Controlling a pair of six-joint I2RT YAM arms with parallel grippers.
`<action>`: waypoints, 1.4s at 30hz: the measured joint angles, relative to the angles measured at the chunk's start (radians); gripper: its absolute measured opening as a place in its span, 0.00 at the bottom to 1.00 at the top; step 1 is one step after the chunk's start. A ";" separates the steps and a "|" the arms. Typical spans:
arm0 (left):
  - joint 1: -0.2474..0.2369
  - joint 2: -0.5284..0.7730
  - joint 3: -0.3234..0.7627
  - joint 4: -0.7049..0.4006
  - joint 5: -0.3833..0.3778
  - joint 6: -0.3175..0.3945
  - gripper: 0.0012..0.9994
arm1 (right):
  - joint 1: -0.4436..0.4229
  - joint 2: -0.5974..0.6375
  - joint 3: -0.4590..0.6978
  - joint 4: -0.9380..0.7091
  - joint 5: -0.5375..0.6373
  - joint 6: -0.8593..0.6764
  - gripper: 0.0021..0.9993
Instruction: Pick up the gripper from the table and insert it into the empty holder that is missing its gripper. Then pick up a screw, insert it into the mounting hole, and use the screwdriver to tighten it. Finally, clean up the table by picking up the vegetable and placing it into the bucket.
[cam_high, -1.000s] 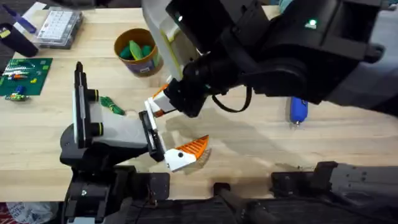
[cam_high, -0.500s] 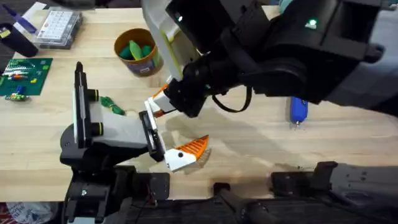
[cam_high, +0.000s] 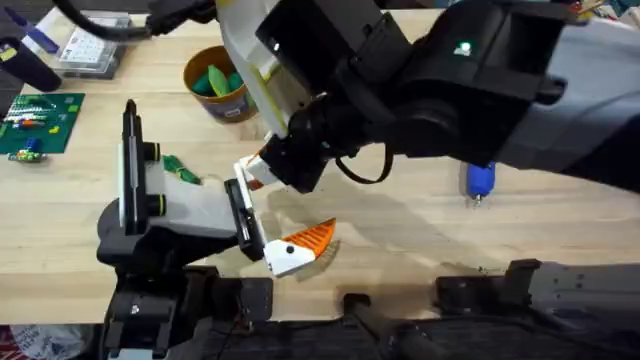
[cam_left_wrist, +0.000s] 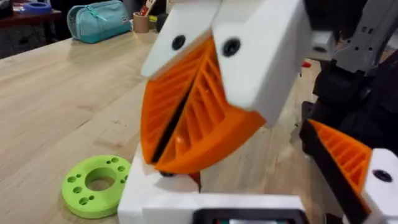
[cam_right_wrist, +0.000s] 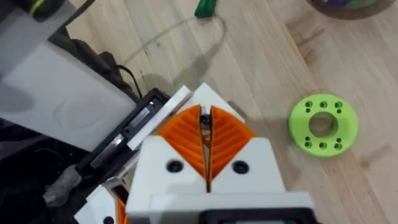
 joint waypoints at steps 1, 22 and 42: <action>0.000 0.000 0.000 0.000 0.001 -0.001 0.99 | 0.000 0.000 0.000 0.000 0.000 0.000 0.01; 0.003 0.000 0.000 0.001 0.000 0.002 0.99 | -0.002 -0.014 0.000 -0.010 0.016 0.001 0.92; 0.003 0.000 0.000 0.001 0.000 0.009 0.99 | 0.003 -0.023 0.000 -0.001 0.016 0.001 0.98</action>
